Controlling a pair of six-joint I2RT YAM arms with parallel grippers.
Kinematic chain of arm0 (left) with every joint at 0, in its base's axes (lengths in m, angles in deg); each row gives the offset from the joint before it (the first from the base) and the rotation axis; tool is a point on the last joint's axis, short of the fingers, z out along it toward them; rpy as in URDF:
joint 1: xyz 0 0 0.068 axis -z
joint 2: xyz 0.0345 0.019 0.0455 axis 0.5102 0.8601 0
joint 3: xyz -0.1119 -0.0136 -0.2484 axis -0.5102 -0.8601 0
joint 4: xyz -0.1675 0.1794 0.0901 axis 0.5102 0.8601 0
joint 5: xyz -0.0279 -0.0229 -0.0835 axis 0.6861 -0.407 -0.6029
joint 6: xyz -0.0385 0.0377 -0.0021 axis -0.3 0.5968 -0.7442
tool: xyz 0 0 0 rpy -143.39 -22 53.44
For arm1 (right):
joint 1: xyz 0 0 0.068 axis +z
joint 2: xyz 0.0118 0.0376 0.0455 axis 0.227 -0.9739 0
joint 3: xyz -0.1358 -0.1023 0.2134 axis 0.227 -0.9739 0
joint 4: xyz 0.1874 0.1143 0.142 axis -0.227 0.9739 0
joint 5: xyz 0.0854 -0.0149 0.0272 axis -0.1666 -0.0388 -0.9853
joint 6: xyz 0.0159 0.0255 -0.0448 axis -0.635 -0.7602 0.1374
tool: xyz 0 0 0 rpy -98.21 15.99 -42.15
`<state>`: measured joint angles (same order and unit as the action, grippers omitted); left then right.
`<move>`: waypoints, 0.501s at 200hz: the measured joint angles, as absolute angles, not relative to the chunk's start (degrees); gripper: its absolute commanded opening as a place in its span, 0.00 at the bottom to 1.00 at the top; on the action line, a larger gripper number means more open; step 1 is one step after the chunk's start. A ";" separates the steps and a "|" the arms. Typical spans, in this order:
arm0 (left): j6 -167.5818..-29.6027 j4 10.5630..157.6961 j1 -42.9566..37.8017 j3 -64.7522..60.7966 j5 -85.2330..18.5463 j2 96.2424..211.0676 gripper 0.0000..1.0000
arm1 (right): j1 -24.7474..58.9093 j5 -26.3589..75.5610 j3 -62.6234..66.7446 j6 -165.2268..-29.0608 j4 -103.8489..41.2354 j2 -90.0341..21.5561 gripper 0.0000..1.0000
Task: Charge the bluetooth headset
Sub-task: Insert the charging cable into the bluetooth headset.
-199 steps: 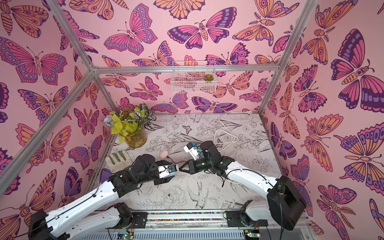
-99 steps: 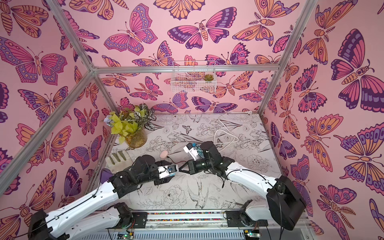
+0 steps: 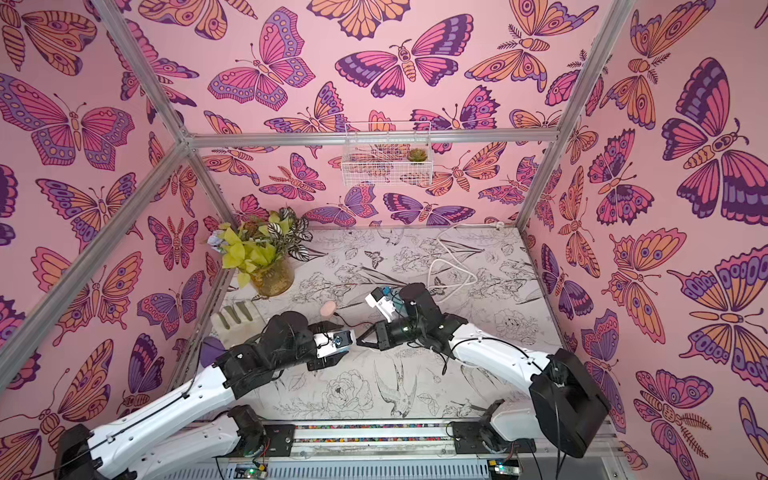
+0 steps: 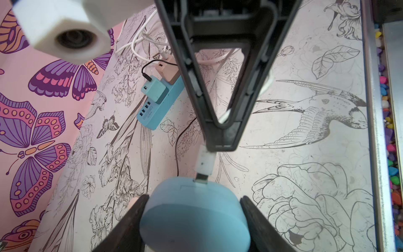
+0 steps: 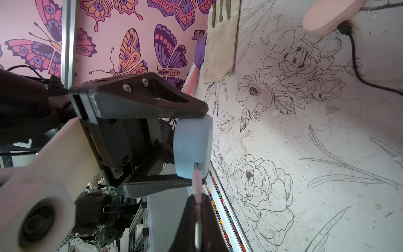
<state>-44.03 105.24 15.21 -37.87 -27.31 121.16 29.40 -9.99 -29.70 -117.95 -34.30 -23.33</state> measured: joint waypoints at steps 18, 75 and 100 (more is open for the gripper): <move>-43.81 105.24 15.52 -38.18 -27.29 120.73 0.20 | 29.40 -10.49 -29.70 -117.36 -33.99 -23.39 0.04; -42.59 106.09 17.94 -38.70 -24.38 119.35 0.09 | 29.38 -13.09 -28.19 -115.99 -31.87 -24.95 0.03; -42.37 106.57 18.97 -38.70 -22.96 119.26 0.04 | 29.25 -14.08 -26.99 -115.20 -29.78 -25.89 0.03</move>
